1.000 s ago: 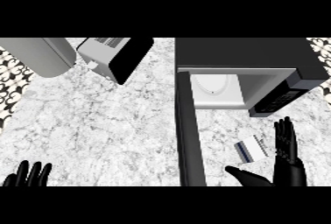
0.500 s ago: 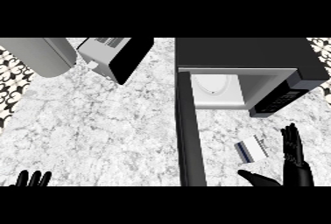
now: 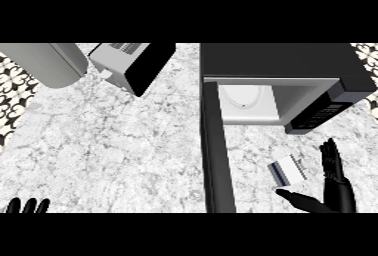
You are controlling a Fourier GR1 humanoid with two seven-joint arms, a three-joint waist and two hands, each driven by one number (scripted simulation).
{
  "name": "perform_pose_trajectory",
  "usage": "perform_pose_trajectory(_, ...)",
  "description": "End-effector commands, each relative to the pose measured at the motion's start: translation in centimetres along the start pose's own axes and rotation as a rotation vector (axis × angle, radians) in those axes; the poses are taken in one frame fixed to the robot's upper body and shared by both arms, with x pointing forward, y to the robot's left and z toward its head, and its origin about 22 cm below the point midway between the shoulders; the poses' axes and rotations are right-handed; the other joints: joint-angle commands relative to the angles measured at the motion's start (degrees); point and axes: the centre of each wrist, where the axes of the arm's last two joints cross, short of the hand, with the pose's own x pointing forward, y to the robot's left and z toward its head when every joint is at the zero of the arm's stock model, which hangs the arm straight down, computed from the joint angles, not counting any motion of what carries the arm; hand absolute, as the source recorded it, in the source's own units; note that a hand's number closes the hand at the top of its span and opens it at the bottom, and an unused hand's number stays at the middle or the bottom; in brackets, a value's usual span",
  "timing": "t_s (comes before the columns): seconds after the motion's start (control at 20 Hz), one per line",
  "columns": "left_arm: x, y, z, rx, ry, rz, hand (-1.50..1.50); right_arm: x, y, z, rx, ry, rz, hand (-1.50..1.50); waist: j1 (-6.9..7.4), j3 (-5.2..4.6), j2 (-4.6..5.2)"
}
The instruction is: Pick up the milk, place it into the microwave and close the microwave
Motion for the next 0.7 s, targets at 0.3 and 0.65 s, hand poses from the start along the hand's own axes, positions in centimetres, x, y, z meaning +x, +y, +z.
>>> perform_pose_trajectory(0.3,-0.1,0.6,0.9,0.003,0.020,0.005,-1.50,-4.3,-0.4,-1.6,0.032,0.043,0.001,-1.50,0.42,0.04,0.09)
perform_pose_trajectory(0.65,-0.4,-0.1,0.7,-0.006,-0.001,-0.008,-1.50,-6.8,-0.6,1.6,0.091,0.096,-0.087,-1.50,0.33,0.06,0.08)
